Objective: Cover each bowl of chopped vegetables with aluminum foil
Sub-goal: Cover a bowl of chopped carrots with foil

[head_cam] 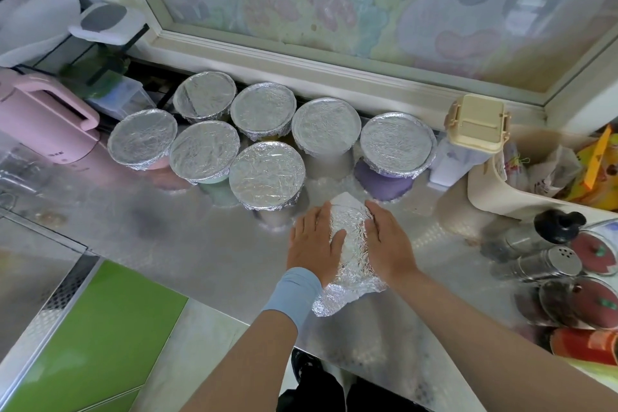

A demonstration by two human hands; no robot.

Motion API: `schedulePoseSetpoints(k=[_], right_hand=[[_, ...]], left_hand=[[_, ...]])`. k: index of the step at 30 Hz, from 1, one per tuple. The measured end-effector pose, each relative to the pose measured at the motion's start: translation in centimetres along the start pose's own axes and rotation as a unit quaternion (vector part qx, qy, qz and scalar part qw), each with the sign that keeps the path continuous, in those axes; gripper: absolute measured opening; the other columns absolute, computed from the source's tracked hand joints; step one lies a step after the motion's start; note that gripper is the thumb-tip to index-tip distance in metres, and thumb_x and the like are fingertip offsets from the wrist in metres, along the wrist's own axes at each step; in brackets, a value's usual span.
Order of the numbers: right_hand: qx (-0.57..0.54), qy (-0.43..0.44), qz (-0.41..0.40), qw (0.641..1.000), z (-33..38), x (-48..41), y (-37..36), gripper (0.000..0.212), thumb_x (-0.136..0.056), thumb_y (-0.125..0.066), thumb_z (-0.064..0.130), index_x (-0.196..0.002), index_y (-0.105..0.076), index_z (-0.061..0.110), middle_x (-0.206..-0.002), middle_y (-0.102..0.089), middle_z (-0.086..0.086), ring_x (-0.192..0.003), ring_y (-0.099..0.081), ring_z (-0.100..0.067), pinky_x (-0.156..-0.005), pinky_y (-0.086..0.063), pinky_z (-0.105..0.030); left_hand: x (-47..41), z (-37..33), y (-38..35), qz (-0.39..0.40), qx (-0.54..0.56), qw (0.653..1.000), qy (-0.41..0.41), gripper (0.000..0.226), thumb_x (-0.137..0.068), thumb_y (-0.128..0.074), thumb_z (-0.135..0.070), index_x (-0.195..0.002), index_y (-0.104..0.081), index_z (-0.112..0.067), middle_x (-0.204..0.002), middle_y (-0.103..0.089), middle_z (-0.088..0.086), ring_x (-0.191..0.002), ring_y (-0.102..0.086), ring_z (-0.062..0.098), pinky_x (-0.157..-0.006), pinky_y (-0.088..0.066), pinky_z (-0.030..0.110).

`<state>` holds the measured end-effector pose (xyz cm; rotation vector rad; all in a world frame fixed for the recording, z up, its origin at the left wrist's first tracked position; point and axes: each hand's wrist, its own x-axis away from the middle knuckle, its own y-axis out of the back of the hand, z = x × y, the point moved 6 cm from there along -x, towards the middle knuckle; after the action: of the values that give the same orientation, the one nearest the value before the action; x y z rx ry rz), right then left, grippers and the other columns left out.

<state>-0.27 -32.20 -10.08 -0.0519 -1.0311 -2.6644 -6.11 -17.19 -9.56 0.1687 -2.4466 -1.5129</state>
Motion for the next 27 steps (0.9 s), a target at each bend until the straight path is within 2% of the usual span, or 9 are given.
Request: schedulePoseSetpoints(k=[3, 6, 10, 13, 15, 18, 22, 25, 27], right_hand=[[0.005, 0.006, 0.003, 1.000, -0.1, -0.2, 0.1, 0.039, -0.104, -0.039, 0.027, -0.143, -0.045, 0.026, -0.143, -0.050, 0.006, -0.129, -0.047, -0.014, -0.101, -0.029, -0.019], [0.023, 0.017, 0.007, 1.000, 0.0, -0.4, 0.2, 0.039, -0.104, -0.038, 0.028, -0.142, -0.045, 0.026, -0.141, -0.052, 0.007, -0.127, -0.049, -0.014, -0.099, -0.030, -0.019], [0.047, 0.056, 0.026, 0.997, 0.3, -0.4, 0.0, 0.039, -0.104, -0.038, 0.028, -0.143, -0.045, 0.024, -0.140, -0.052, 0.005, -0.126, -0.048, -0.013, -0.100, -0.030, -0.018], [0.041, 0.073, 0.020, 0.996, 0.5, -0.4, -0.1, 0.039, -0.104, -0.039, 0.026, -0.142, -0.046, 0.017, -0.140, -0.051, -0.001, -0.128, -0.046, -0.017, -0.108, -0.032, -0.025], [0.100, 0.097, -0.043, 0.989, 0.7, -0.1, 0.8, 0.040, -0.100, -0.039, 0.028, -0.136, -0.051, 0.016, -0.137, -0.050, -0.004, -0.126, -0.046, -0.021, -0.108, -0.036, -0.036], [0.218, 0.126, -0.137, 0.958, 1.4, 1.2, 2.0, 0.036, -0.088, -0.055, 0.015, -0.124, -0.061, 0.016, -0.125, -0.056, -0.006, -0.113, -0.050, -0.027, -0.095, -0.037, -0.037], [0.239, 0.058, -0.093, 0.965, 1.4, 2.6, 0.2, 0.048, -0.089, -0.060, 0.014, -0.137, -0.051, 0.013, -0.134, -0.054, -0.006, -0.116, -0.055, -0.029, -0.092, -0.046, -0.043], [0.121, -0.045, -0.031, 0.991, -0.1, 2.4, -0.7, 0.051, -0.101, -0.042, 0.023, -0.150, -0.032, 0.017, -0.147, -0.042, -0.002, -0.130, -0.044, -0.026, -0.104, -0.038, -0.042], [0.064, -0.040, -0.012, 0.997, -0.4, 2.0, -0.7, 0.048, -0.102, -0.039, 0.023, -0.150, -0.032, 0.021, -0.145, -0.042, -0.001, -0.129, -0.045, -0.025, -0.105, -0.039, -0.040]], left_hand=[[-0.6, 0.4, 0.3, -0.006, 0.047, 0.998, 0.030, 0.053, -0.100, -0.030, -0.047, -0.147, -0.032, -0.023, -0.140, -0.041, 0.000, -0.130, -0.036, 0.024, -0.111, -0.026, 0.039], [-1.8, 0.6, 0.9, 0.001, 0.025, 0.999, 0.026, 0.043, -0.102, -0.034, -0.040, -0.140, -0.040, -0.021, -0.136, -0.047, 0.002, -0.127, -0.041, 0.025, -0.109, -0.027, 0.038], [-3.0, -1.4, 1.6, -0.008, 0.011, 0.994, -0.105, 0.046, -0.105, -0.034, -0.028, -0.149, -0.036, -0.014, -0.153, -0.036, 0.004, -0.140, -0.031, 0.024, -0.117, -0.021, 0.035], [-3.5, -2.0, 0.9, 0.031, 0.012, 0.988, -0.151, 0.041, -0.105, -0.035, -0.026, -0.144, -0.044, -0.018, -0.144, -0.048, 0.000, -0.127, -0.046, 0.022, -0.107, -0.039, 0.038], [-3.5, -1.7, 0.5, 0.019, 0.004, 0.991, -0.131, 0.038, -0.104, -0.037, -0.028, -0.139, -0.049, -0.021, -0.135, -0.053, -0.002, -0.115, -0.053, 0.022, -0.092, -0.049, 0.041], [-3.5, -1.4, 0.2, 0.009, 0.004, 0.996, -0.085, 0.035, -0.102, -0.042, -0.026, -0.137, -0.050, -0.024, -0.131, -0.054, -0.004, -0.112, -0.054, 0.022, -0.088, -0.049, 0.040], [-3.5, -0.9, 0.4, 0.006, 0.043, 0.999, 0.001, 0.034, -0.102, -0.041, -0.029, -0.135, -0.049, -0.029, -0.133, -0.050, -0.007, -0.117, -0.051, 0.019, -0.093, -0.044, 0.037], [-3.0, -0.6, 0.6, 0.011, 0.078, 0.996, 0.030, 0.031, -0.101, -0.040, -0.030, -0.131, -0.050, -0.030, -0.133, -0.049, -0.010, -0.116, -0.052, 0.018, -0.092, -0.043, 0.035], [-2.7, -0.1, 0.8, 0.016, 0.102, 0.994, 0.040, 0.028, -0.102, -0.039, -0.032, -0.125, -0.053, -0.027, -0.128, -0.052, -0.009, -0.111, -0.054, 0.019, -0.089, -0.044, 0.033]])
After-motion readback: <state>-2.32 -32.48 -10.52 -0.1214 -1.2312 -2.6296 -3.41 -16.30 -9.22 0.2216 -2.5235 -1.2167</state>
